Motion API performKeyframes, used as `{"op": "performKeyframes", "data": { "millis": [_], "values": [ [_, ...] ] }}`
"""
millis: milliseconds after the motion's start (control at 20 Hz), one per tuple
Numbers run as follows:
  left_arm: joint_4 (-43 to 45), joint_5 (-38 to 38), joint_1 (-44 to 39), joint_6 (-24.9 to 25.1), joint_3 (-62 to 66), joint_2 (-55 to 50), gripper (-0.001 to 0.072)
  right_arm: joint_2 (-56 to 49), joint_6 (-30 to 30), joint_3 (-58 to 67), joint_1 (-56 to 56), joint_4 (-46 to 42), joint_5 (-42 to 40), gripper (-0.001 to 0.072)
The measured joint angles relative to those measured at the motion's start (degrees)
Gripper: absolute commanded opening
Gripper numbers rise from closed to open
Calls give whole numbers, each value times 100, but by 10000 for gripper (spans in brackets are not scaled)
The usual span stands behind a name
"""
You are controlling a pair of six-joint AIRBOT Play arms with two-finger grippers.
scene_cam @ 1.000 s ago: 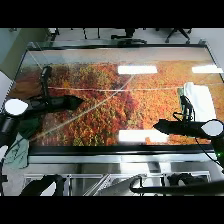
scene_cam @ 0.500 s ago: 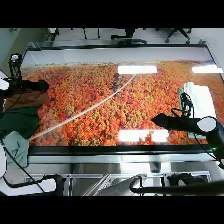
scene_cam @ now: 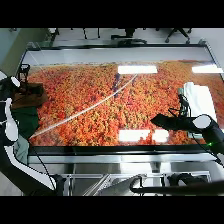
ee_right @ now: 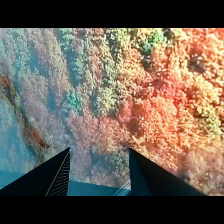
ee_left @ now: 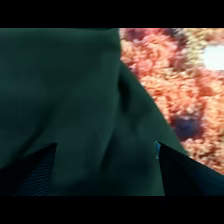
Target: Fold the shirts.
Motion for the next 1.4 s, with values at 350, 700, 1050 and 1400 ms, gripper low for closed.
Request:
{"op": "performKeyframes", "data": {
  "millis": [350,700,1050,1400],
  "values": [
    [1644,-697,-190,-450,177,-402,11,-9,0,0,0,0,-37,341],
    [1141,-885,-1353,-616,184,1145,10,-9,-114,0,0,4,-46,341],
    [59,-1193,-1532,-680,-457,1001,707,-11,-378,0,0,0,-52,342],
    [-267,-1484,-1738,-876,-295,2,11,-11,-387,0,0,-98,-59,342]
  ]
}}
